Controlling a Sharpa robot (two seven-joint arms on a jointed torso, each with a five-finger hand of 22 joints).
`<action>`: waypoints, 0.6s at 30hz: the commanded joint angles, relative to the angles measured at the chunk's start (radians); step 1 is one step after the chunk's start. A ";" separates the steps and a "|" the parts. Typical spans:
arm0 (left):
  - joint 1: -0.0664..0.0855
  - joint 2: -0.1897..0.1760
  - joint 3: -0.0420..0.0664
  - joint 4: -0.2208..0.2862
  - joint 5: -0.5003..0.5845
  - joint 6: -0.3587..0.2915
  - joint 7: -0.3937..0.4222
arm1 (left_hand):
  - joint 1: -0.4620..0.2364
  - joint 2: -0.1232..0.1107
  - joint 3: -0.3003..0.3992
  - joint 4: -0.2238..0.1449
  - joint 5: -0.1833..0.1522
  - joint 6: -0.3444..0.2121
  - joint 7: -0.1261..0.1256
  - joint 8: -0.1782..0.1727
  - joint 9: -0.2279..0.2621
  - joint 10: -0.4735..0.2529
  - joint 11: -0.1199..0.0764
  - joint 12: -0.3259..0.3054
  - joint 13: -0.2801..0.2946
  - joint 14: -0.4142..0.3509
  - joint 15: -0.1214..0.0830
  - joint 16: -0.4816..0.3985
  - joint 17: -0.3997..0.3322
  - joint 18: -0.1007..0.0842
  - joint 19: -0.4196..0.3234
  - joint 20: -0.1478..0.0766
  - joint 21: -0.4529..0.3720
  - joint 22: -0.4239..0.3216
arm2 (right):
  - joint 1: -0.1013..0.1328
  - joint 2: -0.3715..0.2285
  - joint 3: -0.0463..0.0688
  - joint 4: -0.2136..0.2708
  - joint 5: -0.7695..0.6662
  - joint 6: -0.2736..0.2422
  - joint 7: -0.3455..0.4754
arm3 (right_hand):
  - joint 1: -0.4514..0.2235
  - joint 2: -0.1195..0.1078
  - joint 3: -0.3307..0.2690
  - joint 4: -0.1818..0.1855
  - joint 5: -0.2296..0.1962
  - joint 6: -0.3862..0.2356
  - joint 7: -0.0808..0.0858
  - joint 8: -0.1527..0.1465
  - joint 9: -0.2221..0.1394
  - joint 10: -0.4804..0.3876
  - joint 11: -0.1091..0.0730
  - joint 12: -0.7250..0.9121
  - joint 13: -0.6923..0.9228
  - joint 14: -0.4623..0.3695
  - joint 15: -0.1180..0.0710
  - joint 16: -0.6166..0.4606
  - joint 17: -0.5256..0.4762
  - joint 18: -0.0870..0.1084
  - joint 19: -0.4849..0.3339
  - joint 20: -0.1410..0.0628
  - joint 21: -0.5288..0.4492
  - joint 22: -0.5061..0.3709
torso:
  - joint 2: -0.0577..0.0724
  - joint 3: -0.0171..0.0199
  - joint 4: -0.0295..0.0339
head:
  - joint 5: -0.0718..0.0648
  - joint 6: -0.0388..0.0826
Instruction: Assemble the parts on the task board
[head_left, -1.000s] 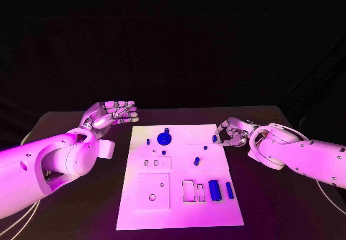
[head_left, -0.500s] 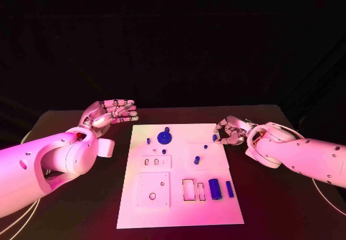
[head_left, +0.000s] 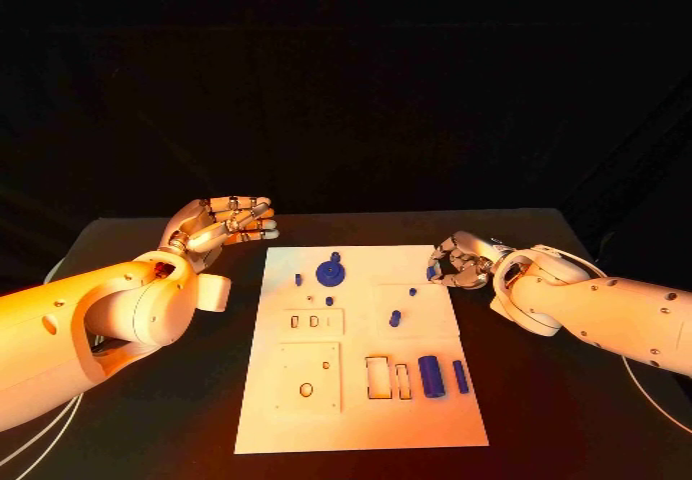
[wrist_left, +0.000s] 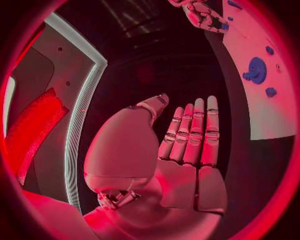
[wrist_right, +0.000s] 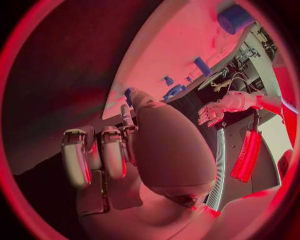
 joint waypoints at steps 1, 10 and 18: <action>0.001 0.000 0.001 0.003 -0.002 0.014 0.005 | 0.001 -0.004 0.007 -0.002 -0.001 0.004 0.017 0.004 -0.002 0.007 -0.003 -0.007 -0.001 -0.008 -0.002 -0.005 0.001 0.003 -0.003 0.000 0.004 0.000 | -0.002 0.003 0.000 -0.002 0.001 0.010 0.002 | -0.003 0.011 0.007 -0.001 0.002 0.005 -0.001 0.007 0.001 0.035 -0.006 0.004 0.189 0.106 -0.009 0.003 0.263 -0.014 0.105 -0.004 0.005 0.263 | 0.000 -0.0002 0.0009 | 0.000 -0.003; 0.001 -0.002 0.001 0.004 -0.002 0.011 0.003 | 0.001 -0.004 0.007 -0.002 -0.001 0.003 0.018 0.003 -0.002 0.007 -0.003 -0.007 -0.001 -0.009 -0.002 -0.005 0.001 0.003 -0.003 0.000 0.004 0.000 | -0.004 0.009 0.000 -0.003 0.002 0.006 0.001 | -0.007 -0.002 0.006 -0.001 -0.002 0.003 0.000 0.004 -0.001 0.033 -0.005 0.002 0.187 0.106 -0.010 0.003 0.263 -0.014 0.105 -0.006 0.005 0.263 | 0.000 0.0003 0.0001 | 0.001 -0.003; 0.001 -0.003 0.001 0.006 -0.002 0.013 0.000 | -0.001 -0.008 0.009 -0.004 -0.002 -0.002 0.023 0.000 -0.003 0.002 0.001 -0.010 -0.002 -0.011 0.000 -0.007 0.004 0.003 -0.006 0.001 0.004 -0.001 | -0.004 0.011 0.000 -0.003 0.002 0.001 -0.002 | -0.011 -0.009 0.005 0.000 -0.004 0.000 0.001 0.002 -0.002 0.033 -0.005 0.001 0.186 0.106 -0.010 0.003 0.263 -0.014 0.105 -0.006 0.005 0.263 | 0.000 0.0011 -0.0005 | 0.001 -0.002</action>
